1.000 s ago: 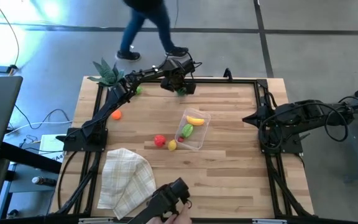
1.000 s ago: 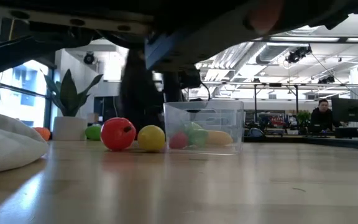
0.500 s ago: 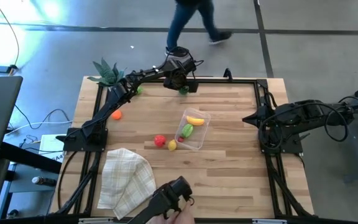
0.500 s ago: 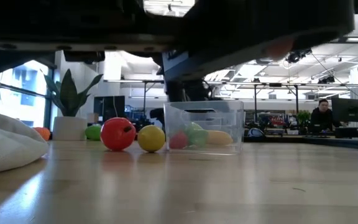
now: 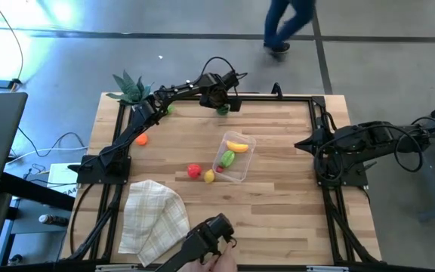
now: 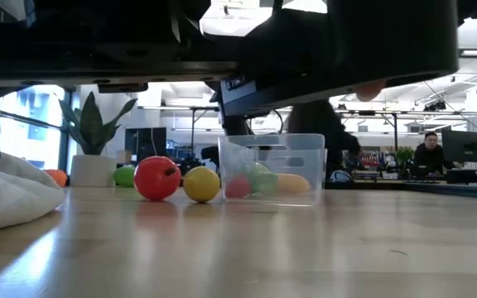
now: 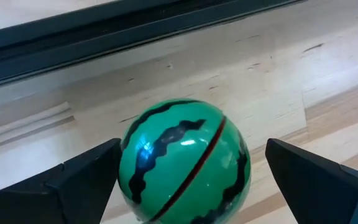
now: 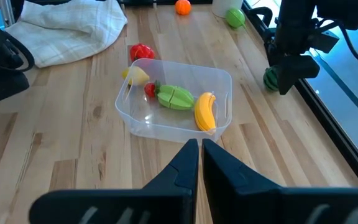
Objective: Pick and placing Produce into tupperware
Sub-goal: Put the watermelon into the transparent bin
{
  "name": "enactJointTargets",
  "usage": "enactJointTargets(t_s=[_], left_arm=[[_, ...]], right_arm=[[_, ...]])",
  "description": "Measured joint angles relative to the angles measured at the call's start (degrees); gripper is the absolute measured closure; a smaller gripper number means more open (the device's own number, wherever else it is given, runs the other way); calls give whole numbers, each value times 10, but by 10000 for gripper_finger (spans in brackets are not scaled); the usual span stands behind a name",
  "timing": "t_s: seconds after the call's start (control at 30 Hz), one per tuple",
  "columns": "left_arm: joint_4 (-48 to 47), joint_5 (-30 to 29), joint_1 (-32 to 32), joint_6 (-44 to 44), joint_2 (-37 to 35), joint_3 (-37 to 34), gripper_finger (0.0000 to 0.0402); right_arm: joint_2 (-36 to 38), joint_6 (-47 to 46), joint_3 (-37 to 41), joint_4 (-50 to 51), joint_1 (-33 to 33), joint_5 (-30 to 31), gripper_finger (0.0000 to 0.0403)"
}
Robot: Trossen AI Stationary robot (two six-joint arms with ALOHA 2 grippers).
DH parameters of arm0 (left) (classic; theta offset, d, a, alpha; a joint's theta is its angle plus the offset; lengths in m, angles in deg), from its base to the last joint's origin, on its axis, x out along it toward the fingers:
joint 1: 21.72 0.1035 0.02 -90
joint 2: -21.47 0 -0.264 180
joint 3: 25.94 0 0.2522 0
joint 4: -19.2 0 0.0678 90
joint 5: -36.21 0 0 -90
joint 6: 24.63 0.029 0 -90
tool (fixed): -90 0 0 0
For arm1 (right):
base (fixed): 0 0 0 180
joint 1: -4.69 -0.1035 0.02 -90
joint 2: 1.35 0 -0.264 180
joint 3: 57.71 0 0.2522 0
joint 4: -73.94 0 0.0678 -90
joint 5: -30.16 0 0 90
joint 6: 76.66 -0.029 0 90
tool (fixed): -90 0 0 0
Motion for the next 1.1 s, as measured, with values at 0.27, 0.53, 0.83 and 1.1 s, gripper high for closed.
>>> enactJointTargets(t_s=[0.27,0.53,0.83,1.1], left_arm=[[-3,-5,0,0,0,0,16],[-28,-13,0,5,0,0,45],[-36,-19,0,17,0,0,117],[-45,-23,0,17,0,0,113]], right_arm=[[0,0,0,0,0,0,392],[0,0,0,0,0,0,392],[0,0,0,0,0,0,392],[0,0,0,0,0,0,392]])
